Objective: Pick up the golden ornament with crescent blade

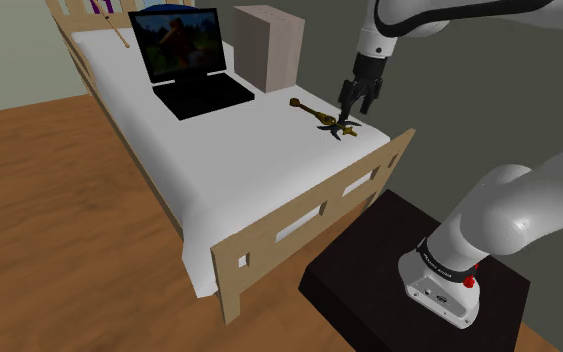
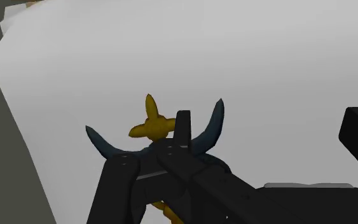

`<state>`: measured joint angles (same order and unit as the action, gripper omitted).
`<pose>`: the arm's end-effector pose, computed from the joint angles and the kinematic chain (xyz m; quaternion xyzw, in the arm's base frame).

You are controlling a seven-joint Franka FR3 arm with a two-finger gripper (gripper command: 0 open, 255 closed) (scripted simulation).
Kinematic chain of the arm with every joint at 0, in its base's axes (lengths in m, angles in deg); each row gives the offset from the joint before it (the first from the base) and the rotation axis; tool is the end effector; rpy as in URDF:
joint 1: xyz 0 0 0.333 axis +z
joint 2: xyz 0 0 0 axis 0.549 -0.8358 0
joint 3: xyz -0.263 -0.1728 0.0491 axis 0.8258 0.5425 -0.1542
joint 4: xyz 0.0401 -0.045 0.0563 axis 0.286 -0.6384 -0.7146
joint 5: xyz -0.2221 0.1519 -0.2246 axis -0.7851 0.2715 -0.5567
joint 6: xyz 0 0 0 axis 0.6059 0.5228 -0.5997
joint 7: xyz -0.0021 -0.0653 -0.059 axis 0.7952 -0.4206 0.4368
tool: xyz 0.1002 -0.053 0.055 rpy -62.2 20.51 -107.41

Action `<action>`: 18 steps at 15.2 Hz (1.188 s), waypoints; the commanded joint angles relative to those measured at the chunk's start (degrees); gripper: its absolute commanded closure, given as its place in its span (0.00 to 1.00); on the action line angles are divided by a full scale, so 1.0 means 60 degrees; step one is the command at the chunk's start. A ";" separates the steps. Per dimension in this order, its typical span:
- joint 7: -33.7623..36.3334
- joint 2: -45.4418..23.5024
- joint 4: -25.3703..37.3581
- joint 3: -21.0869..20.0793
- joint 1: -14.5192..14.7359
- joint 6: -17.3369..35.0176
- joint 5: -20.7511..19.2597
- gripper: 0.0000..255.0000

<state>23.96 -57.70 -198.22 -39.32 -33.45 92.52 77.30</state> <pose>0.3704 -0.0452 0.4881 -0.9961 0.0516 0.0487 0.0516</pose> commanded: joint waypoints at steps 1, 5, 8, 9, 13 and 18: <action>-0.0336 -0.0645 0.0377 0.0193 -0.0017 0.0359 0.0057 0.00; -0.1006 -0.2027 0.1306 0.0522 -0.0043 0.0947 0.0319 0.00; -0.1518 -0.3083 0.2134 0.0719 -0.0086 0.1254 0.0611 0.00; -0.1687 -0.3439 0.2436 0.0776 -0.0106 0.1329 0.0724 0.00; -0.2340 -0.4880 0.3781 0.0925 -0.0252 0.1496 0.1224 0.00; -0.2520 -0.5238 0.3661 0.0910 -0.0294 0.1968 0.1369 0.00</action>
<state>9.10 -88.77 -175.88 -33.86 -35.16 103.58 85.36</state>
